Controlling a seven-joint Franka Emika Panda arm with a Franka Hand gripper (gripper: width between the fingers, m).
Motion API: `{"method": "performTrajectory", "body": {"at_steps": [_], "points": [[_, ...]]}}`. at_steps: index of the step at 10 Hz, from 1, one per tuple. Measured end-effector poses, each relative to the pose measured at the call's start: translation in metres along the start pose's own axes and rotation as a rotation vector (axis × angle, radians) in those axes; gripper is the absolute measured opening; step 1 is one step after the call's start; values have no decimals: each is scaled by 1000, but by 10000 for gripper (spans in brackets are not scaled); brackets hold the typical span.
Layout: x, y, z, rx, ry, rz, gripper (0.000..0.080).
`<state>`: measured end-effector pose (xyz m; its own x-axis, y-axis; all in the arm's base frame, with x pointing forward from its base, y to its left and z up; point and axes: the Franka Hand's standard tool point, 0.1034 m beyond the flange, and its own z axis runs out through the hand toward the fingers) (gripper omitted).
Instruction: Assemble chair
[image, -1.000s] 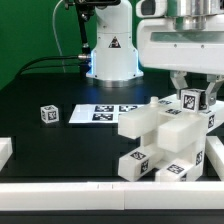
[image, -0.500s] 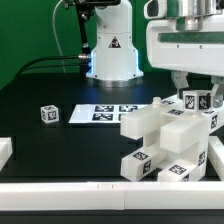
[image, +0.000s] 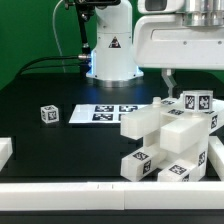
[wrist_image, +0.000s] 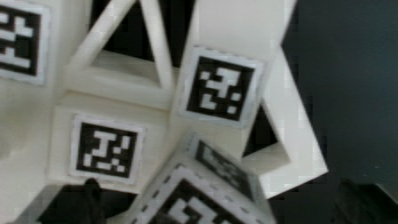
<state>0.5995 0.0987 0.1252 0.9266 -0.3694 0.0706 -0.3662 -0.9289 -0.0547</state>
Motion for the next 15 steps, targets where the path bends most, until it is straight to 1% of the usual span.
{"method": "performTrajectory", "body": {"at_steps": [1, 2, 3, 4, 5, 6, 7, 8, 9, 11, 12, 13, 14, 15], "points": [[0, 1, 0, -2, 0, -68, 649], [0, 1, 1, -16, 1, -206, 649], [-1, 1, 2, -39, 2, -395, 649], [-1, 2, 3, -45, -2, -501, 649], [0, 3, 3, -45, -1, -497, 649], [0, 3, 3, -45, -1, -492, 527], [0, 3, 3, -45, -1, -480, 527], [0, 3, 3, -44, 0, -445, 369], [0, 2, 3, -44, 1, -380, 281], [0, 2, 3, -43, 4, -260, 281], [4, 4, 4, -33, 5, -126, 281], [6, 4, 4, -31, 12, 24, 281], [8, 4, 4, -6, 17, 137, 281], [11, 5, 4, 40, 16, 293, 281]]}}
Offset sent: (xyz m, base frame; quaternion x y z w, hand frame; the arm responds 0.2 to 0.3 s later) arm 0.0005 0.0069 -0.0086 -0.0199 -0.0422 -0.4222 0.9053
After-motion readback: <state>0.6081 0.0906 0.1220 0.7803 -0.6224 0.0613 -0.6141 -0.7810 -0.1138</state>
